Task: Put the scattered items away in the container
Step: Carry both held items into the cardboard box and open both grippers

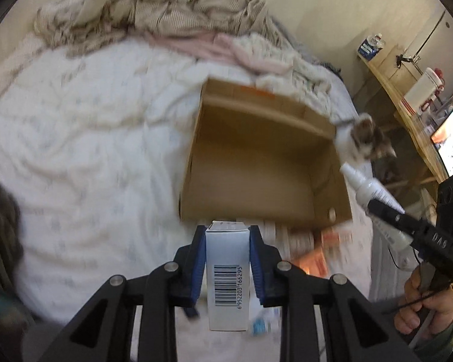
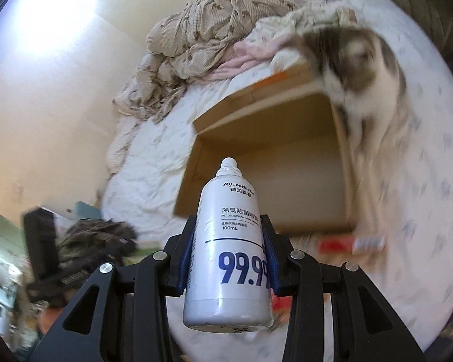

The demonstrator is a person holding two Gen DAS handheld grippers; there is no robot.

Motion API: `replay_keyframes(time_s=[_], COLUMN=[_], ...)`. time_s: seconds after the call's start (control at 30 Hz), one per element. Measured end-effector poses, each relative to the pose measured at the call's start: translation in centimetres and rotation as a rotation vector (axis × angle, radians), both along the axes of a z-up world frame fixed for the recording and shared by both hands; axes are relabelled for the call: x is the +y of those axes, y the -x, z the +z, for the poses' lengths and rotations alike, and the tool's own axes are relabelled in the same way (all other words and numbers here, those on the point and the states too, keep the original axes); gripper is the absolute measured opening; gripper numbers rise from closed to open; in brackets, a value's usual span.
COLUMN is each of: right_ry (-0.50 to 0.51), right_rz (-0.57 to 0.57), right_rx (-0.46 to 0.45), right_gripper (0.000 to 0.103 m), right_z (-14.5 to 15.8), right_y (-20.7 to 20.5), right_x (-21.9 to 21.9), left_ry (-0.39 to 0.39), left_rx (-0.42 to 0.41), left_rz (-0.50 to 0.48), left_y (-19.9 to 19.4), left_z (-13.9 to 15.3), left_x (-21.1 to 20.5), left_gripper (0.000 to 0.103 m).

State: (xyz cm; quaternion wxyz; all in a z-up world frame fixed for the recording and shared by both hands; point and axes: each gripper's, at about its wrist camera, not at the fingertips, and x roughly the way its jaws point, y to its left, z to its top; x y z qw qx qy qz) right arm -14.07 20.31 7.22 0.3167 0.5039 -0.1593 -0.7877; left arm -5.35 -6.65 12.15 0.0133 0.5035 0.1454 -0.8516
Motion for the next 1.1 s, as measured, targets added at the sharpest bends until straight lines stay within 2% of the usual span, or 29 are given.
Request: replay_keyframes(time_s=[0.1, 0.23, 0.27, 0.33, 0.37, 0.47, 0.57, 0.7, 0.8, 0.93, 1.03, 1.1], right_ry=[-0.11, -0.231, -0.266, -0.306, -0.311, -0.351, -0.346, -0.38, -0.418, -0.428, -0.44, -0.453], right_rz=[0.026, 0.061, 0.07, 0.087, 0.093, 0.103, 0.12, 0.122, 0.111, 0.099, 0.104, 0.117], right_rx=[0.033, 0.058, 0.076, 0.078, 0.067, 0.042, -0.011, 0.011, 0.027, 0.034, 0.037, 0.039], right_gripper=[0.043, 0.043, 0.043, 0.043, 0.043, 0.043, 0.043, 0.043, 0.043, 0.043, 0.043, 0.046], right_z=[-1.0, -3.4, -3.8, -4.9, -5.4, -6.7, -7.9, -8.1, -8.2, -8.3, -8.5, -8.4], right_y=[2.8, 5.8, 6.1, 6.9, 7.3, 7.9, 8.0, 8.3, 8.5, 8.8, 8.9, 8.8], right_x=[-1.6, -3.5, -4.0, -4.7, -4.9, -5.3, -5.7, -6.1, -6.4, -6.2, -6.3, -6.6], left_ry=[0.028, 0.156, 0.207, 0.365, 0.461, 0.631, 0.628, 0.588, 0.57, 0.553, 0.55, 0.569], left_rx=[0.026, 0.028, 0.028, 0.041, 0.031, -0.035, -0.105, -0.181, -0.211, -0.215, -0.221, -0.22], left_rz=[0.007, -0.01, -0.018, -0.058, -0.085, -0.138, -0.145, -0.127, -0.121, -0.107, -0.099, -0.098], left_y=[3.5, 8.4, 9.6, 11.7, 13.0, 15.4, 16.8, 18.3, 18.8, 19.3, 19.6, 19.8], left_z=[0.6, -1.0, -1.5, -2.8, -4.0, -7.6, -10.1, -12.5, -13.8, -14.0, -14.0, -13.8], left_x=[0.4, 2.5, 3.0, 4.9, 5.9, 7.2, 7.0, 6.9, 7.0, 7.0, 6.9, 6.8], left_gripper=[0.027, 0.027, 0.027, 0.027, 0.027, 0.027, 0.027, 0.027, 0.027, 0.027, 0.03, 0.045])
